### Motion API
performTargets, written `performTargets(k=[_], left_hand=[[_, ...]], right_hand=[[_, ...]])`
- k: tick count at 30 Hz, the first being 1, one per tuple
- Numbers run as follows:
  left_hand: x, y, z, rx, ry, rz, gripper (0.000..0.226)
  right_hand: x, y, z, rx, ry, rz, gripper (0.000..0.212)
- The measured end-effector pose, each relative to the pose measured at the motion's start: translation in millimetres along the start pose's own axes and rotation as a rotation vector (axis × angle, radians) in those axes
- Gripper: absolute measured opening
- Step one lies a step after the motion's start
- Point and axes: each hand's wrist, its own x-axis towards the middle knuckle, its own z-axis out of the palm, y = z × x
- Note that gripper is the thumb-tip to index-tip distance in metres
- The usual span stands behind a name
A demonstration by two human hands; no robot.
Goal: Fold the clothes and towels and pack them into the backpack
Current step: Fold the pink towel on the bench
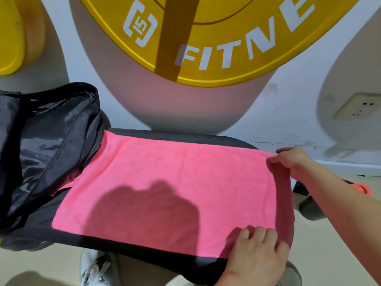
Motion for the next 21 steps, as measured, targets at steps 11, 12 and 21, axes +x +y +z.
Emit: performTargets(k=[11, 12, 21], left_hand=[[7, 13, 7, 0.085, -0.045, 0.064, 0.026], [9, 13, 3, 0.093, -0.047, 0.056, 0.025], [21, 9, -19, -0.144, -0.142, 0.004, 0.037]], right_hand=[[6, 11, -20, 0.214, -0.192, 0.166, 0.019], [10, 14, -20, 0.228, -0.177, 0.166, 0.02], [12, 17, -24, 0.265, -0.047, 0.021, 0.03]])
